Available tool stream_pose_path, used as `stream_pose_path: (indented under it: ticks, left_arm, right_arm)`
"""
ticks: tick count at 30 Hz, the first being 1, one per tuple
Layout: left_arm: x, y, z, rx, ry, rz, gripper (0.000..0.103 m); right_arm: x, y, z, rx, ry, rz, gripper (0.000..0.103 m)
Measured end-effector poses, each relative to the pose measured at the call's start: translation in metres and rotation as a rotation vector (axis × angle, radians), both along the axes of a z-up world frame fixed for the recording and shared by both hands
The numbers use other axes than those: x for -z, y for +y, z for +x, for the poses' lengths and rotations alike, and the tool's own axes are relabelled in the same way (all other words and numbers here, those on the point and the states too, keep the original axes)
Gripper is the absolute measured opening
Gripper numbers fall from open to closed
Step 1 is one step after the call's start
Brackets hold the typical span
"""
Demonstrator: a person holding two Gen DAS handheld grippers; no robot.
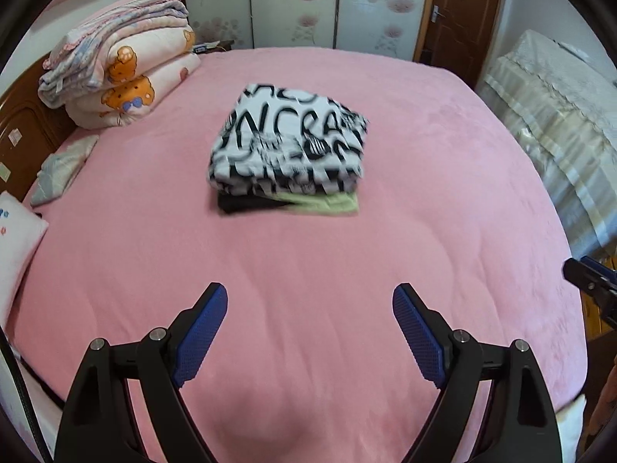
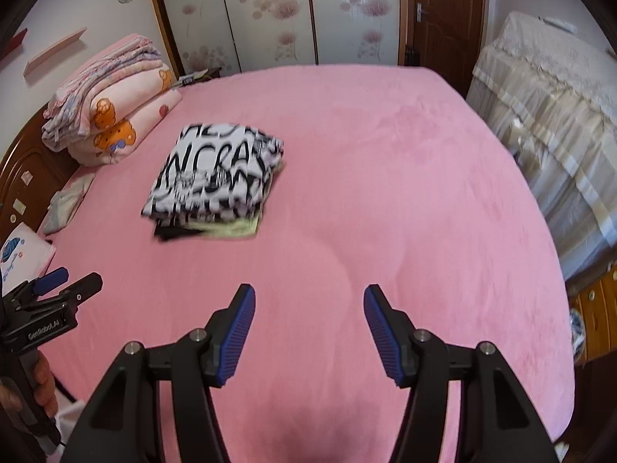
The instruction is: Fold large clothes
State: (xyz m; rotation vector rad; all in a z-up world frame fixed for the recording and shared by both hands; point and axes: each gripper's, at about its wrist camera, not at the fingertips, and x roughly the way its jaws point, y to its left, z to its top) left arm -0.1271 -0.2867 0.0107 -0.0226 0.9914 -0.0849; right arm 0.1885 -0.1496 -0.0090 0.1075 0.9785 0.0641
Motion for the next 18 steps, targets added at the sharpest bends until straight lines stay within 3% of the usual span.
stream_pose_path:
  ticks: [6, 12, 18]
  left_arm:
    - [0.010, -0.016, -0.076, 0.028, -0.035, -0.031, 0.087]
    - [0.013, -0.039, -0.134, 0.040, -0.103, 0.027, 0.087]
    - [0.015, -0.055, -0.161, 0.038, -0.119, 0.012, 0.087]
  right_arm:
    - [0.032, -0.004, -0.064, -0.016, 0.050, 0.022, 0.059]
    - [0.044, -0.009, -0.128, 0.013, -0.011, 0.066, 0.059]
    - [0.046, -0.018, -0.159, 0.078, -0.065, 0.104, 0.059]
